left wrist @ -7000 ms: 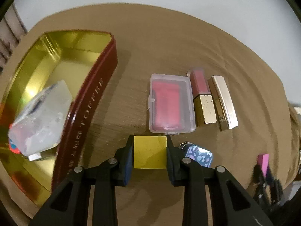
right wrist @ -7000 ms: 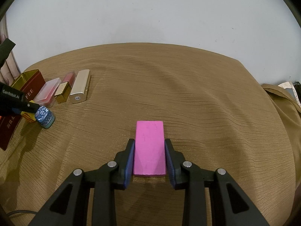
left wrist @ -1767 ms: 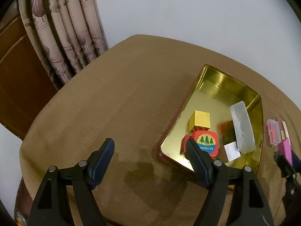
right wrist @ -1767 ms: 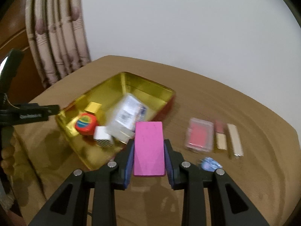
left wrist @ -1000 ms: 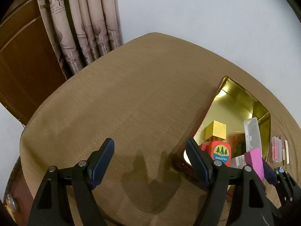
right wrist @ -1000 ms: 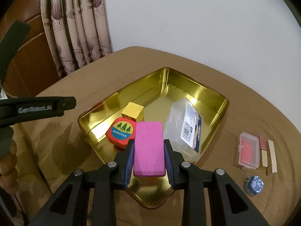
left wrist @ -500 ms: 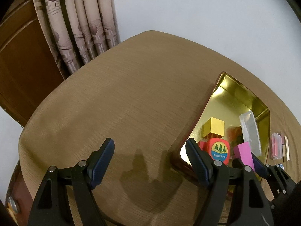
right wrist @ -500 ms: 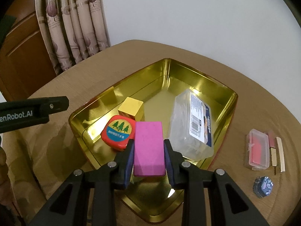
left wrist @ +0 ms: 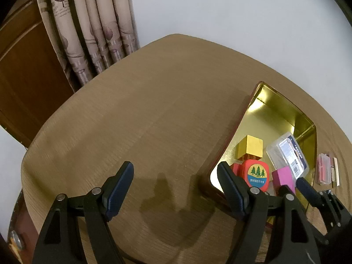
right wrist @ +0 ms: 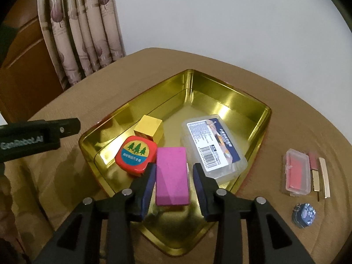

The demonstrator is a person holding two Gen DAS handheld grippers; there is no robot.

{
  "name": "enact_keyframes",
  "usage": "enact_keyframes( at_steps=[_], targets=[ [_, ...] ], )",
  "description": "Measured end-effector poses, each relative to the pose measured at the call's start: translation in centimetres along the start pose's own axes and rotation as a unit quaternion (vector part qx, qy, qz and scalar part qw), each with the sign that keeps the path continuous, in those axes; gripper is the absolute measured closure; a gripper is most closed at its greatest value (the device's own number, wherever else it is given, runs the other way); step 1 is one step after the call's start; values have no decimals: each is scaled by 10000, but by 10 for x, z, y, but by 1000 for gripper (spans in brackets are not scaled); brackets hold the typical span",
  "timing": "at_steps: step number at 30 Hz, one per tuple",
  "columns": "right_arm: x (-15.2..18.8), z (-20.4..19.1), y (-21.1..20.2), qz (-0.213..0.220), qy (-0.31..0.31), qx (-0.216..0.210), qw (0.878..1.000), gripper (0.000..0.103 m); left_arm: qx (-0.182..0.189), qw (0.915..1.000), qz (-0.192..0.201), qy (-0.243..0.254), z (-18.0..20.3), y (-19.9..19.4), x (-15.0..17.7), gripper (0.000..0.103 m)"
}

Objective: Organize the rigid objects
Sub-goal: 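Carry the pink block into the tin and open the right tool, then grasp the silver-gold rectangular case with the right tool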

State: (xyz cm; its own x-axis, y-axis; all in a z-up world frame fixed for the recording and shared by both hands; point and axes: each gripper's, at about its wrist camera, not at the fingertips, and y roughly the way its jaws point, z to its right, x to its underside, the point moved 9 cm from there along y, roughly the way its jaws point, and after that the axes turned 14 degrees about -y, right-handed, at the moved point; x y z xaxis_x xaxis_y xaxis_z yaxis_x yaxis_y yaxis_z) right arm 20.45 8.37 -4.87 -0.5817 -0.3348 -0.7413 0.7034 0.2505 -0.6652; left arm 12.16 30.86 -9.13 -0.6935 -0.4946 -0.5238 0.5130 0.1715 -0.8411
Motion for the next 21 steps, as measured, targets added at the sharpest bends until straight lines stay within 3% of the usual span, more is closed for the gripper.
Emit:
enact_keyframes(
  at_steps=[8, 21],
  targets=[
    [11, 36, -39, 319, 320, 130, 9989, 68, -58, 10000, 66, 41, 1, -2, 3, 28],
    [100, 197, -63, -149, 1147, 1298, 9848, 67, -65, 9988, 221, 438, 19, -8, 10, 28]
  ],
)
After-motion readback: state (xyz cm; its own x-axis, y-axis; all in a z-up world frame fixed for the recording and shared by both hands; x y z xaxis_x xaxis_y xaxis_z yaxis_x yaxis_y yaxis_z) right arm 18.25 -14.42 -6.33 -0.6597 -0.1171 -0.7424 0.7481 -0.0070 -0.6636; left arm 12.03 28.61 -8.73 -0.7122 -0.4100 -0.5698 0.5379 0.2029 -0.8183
